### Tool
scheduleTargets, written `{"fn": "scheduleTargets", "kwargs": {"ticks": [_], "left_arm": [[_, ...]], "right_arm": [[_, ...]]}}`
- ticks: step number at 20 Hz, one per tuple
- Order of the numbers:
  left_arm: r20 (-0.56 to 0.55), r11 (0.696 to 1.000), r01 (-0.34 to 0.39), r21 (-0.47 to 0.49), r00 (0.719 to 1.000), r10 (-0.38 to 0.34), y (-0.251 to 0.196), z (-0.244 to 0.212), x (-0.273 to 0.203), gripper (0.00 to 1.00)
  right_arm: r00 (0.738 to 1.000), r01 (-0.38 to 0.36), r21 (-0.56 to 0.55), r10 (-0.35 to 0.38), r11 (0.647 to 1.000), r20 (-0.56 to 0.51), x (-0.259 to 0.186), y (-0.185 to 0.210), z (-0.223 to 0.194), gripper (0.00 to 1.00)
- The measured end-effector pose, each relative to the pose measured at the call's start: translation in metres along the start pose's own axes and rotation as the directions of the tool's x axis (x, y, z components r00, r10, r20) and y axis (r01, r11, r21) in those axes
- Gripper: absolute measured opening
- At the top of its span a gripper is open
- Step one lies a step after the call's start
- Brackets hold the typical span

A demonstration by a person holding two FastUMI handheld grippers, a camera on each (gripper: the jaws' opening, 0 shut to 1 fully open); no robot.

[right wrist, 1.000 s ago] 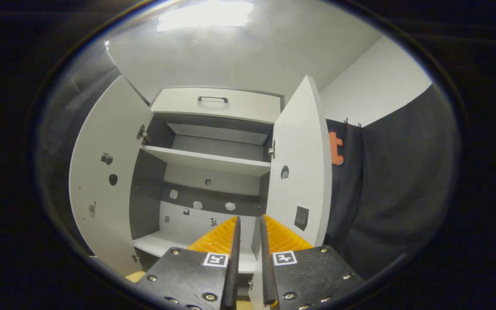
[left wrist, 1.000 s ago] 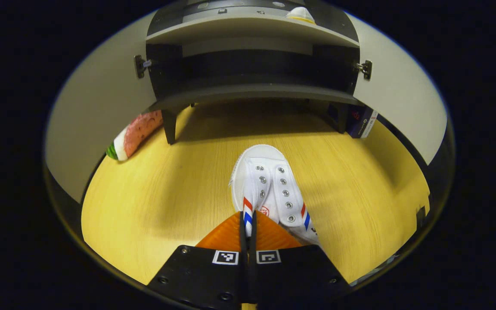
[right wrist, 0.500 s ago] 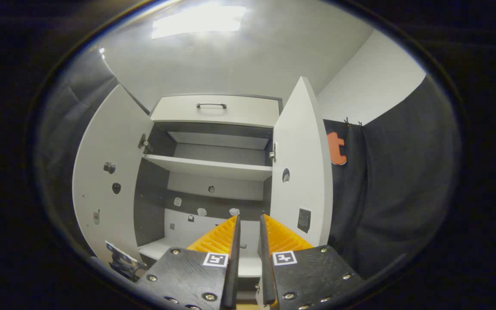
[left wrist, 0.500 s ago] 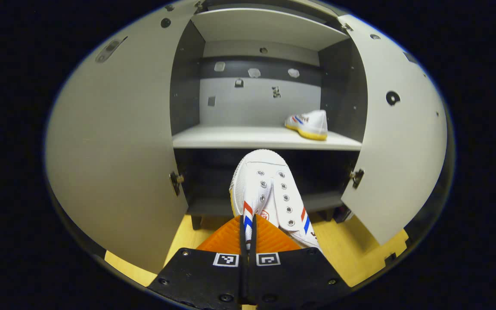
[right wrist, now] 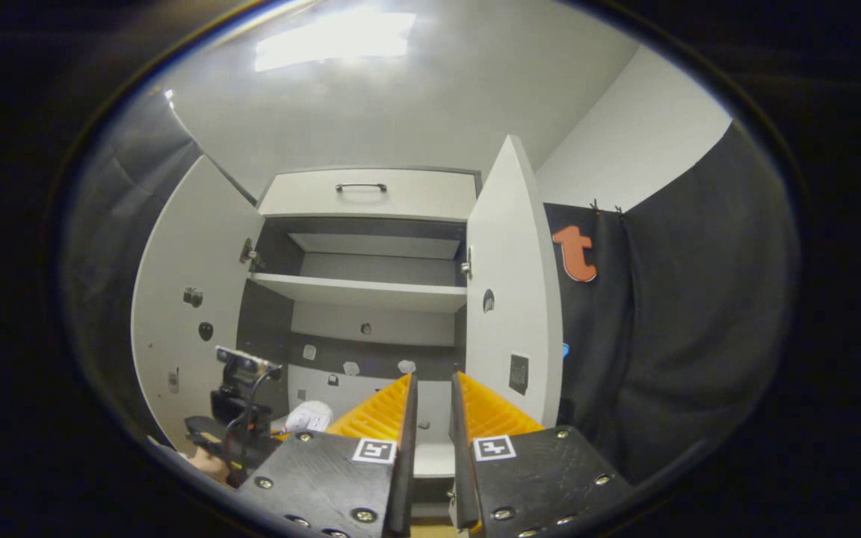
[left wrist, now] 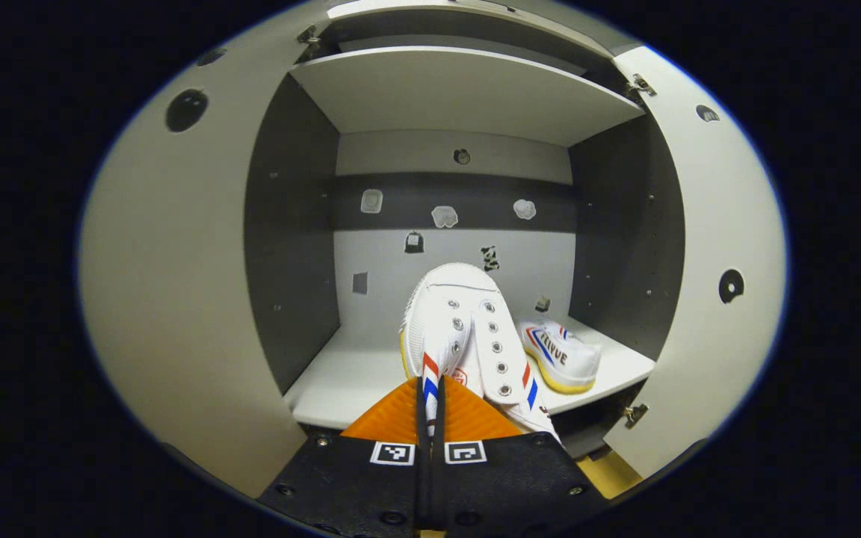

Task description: Grab one shoe with the right hand and put it into the shoe cabinet, grab the other shoe with the left hand and put it into the shoe cabinet; then close the right door with the right hand and the left door with the left hand.

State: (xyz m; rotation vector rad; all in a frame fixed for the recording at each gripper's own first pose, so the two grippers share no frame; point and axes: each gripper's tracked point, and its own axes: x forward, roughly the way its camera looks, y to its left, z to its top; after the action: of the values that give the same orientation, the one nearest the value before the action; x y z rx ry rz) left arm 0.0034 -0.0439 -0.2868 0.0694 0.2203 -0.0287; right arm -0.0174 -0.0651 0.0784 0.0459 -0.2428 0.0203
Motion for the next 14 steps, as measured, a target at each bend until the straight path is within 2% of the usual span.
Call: {"fn": "scheduleTargets", "kwargs": {"ticks": [3,10,14], "left_arm": [[-0.004,1.0,0.011,0.015,1.0,-0.011,0.001,-0.002,0.001,0.0],[-0.101,1.0,-0.01,-0.003,0.995,0.009,0.002,0.003,-0.007,0.0],[-0.148,0.999,-0.022,-0.03,0.989,0.017,0.0,-0.017,0.006,0.01]], "right_arm": [[0.999,0.047,-0.007,-0.047,0.999,-0.016,-0.014,-0.014,-0.001,0.23],[0.984,0.157,-0.02,-0.158,0.987,-0.076,-0.034,-0.061,-0.018,0.23],[0.972,0.194,0.009,-0.191,0.981,-0.134,-0.035,-0.084,-0.039,0.25]]}}
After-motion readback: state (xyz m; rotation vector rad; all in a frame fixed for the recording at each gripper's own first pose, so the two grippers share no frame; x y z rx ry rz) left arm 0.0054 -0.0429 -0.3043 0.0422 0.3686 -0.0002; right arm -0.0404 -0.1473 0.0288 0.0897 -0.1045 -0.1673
